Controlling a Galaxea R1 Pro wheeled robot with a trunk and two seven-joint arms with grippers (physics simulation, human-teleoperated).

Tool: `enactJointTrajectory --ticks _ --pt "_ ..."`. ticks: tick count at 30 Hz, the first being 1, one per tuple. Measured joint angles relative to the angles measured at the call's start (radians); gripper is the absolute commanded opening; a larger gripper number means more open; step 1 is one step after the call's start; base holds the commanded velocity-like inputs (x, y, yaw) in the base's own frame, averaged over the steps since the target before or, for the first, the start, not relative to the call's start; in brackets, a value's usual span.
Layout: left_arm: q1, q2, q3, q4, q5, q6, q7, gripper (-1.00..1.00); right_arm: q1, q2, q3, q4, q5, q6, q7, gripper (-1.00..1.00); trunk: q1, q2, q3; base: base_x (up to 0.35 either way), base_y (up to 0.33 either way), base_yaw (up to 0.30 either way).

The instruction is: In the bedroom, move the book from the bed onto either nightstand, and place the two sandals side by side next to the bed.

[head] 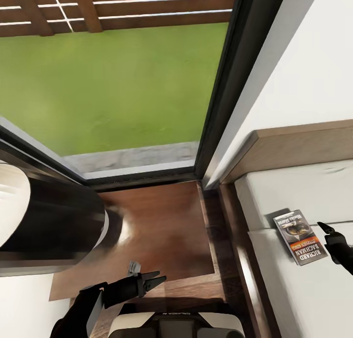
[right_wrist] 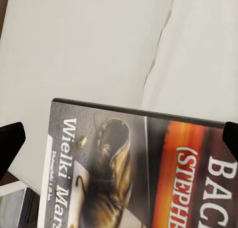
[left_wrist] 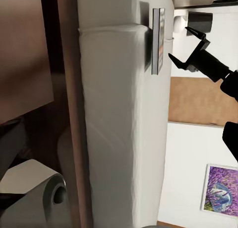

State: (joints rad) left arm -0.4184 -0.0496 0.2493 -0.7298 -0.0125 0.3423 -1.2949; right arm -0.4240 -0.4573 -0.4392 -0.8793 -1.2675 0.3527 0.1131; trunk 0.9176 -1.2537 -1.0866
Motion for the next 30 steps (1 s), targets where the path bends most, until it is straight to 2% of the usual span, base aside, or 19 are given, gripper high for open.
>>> enactJointTrajectory --ticks 17,24,30 --pt "0.000 0.000 0.000 0.000 0.000 0.000 0.000 1.00 0.000 0.000 0.000 -0.001 0.000 0.000 0.000 1.00 0.000 0.000 0.000 0.000 0.000 -0.003" --pt "0.000 0.000 0.000 0.000 0.000 0.000 0.000 1.00 0.001 0.000 0.000 -0.001 0.000 0.000 0.000 1.00 0.000 0.000 0.000 0.000 0.000 -0.158" --pt "0.000 0.000 0.000 0.000 0.000 0.000 0.000 1.00 0.001 0.001 0.000 -0.001 0.000 0.000 0.001 1.00 0.000 0.000 0.000 0.000 0.000 -0.039"
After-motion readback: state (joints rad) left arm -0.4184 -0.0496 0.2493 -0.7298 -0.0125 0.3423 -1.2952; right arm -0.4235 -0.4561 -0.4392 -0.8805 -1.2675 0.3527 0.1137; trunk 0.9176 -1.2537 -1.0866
